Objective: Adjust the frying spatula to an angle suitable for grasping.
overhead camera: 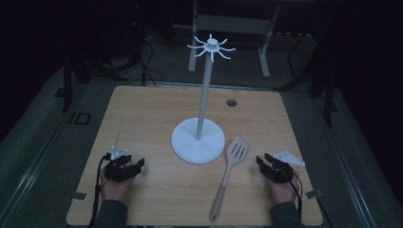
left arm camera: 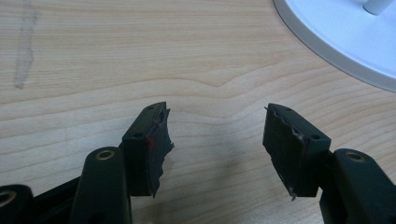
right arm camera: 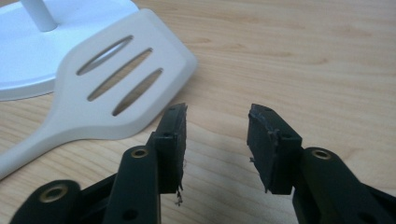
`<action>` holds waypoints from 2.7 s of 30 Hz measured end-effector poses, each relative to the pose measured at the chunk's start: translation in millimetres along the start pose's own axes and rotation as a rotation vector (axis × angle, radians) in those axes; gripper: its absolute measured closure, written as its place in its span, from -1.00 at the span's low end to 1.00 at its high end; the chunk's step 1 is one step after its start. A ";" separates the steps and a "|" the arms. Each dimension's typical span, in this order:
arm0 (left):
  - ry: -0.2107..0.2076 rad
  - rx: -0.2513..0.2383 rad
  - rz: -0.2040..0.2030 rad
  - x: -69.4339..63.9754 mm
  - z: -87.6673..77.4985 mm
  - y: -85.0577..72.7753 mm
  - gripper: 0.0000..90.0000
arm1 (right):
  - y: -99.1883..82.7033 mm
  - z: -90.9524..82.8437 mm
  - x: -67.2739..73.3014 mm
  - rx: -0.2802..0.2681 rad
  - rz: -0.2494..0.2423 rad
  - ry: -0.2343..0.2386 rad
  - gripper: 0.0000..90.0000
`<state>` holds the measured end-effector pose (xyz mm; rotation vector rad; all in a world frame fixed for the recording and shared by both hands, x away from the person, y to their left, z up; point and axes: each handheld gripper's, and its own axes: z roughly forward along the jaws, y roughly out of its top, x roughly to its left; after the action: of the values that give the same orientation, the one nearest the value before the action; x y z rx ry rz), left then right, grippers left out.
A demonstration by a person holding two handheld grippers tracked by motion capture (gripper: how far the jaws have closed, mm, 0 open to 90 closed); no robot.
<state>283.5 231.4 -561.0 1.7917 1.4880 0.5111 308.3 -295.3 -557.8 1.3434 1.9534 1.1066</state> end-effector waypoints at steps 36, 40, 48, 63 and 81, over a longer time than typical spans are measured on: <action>-0.005 0.014 0.006 0.0 3.0 -0.4 -0.19 | 62.6 26.6 50.7 0.003 -0.248 0.110 1.00; -0.006 0.014 0.006 0.2 3.1 -0.4 -0.19 | 66.7 38.4 55.5 0.026 -0.261 0.116 0.99; -0.010 0.015 0.005 0.5 3.0 -0.4 -0.19 | 72.5 54.7 57.8 0.050 -0.241 0.155 0.99; -0.010 0.020 0.004 0.1 4.1 -0.6 -0.20 | 61.2 63.0 51.0 0.119 -0.246 0.114 0.99; -0.006 0.020 0.004 0.0 3.9 -0.5 -0.20 | 40.7 53.0 39.2 0.165 -0.238 0.111 0.99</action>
<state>286.0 230.4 -563.9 1.8102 1.4909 0.4941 355.5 -234.3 -550.3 1.1131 2.2603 0.9406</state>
